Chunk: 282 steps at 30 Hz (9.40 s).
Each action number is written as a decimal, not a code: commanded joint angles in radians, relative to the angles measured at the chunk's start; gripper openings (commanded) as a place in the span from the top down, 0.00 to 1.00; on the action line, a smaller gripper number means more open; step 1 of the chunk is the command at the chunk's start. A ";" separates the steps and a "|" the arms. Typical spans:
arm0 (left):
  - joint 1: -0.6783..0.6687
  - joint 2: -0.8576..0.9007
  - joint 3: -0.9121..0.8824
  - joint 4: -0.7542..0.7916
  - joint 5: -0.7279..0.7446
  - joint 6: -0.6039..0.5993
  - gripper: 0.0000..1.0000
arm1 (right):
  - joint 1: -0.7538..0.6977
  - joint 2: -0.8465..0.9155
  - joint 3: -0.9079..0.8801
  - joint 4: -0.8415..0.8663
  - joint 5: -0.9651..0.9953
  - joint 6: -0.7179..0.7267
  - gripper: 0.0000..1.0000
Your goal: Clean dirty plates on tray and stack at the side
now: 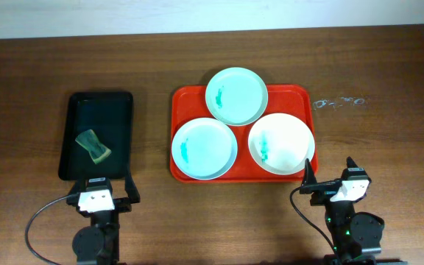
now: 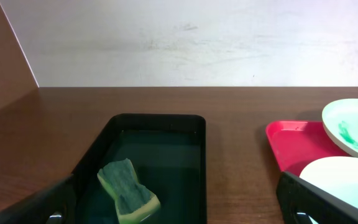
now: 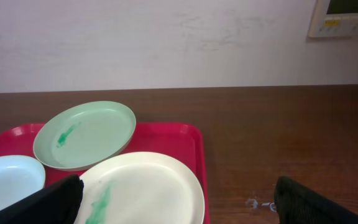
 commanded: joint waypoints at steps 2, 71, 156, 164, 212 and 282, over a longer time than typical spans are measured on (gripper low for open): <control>-0.004 -0.007 -0.004 0.000 0.000 -0.010 0.01 | -0.006 -0.008 -0.008 -0.003 0.019 0.005 0.02; -0.006 0.016 0.181 0.726 0.618 -0.492 0.01 | -0.006 -0.008 -0.008 -0.003 0.019 0.005 0.02; 0.281 2.135 1.472 -0.927 0.018 -0.578 0.40 | -0.006 -0.008 -0.008 -0.003 0.019 0.005 0.02; 0.281 2.134 1.542 -0.972 0.018 -0.577 1.00 | -0.006 -0.008 -0.008 -0.003 0.019 0.005 0.02; -0.566 1.952 1.424 -0.779 0.153 -0.587 0.60 | -0.006 -0.008 -0.008 -0.003 0.019 0.005 0.02; -0.239 1.827 1.721 -1.339 0.011 -0.548 0.01 | 0.330 2.057 1.448 -0.698 -0.317 0.096 0.62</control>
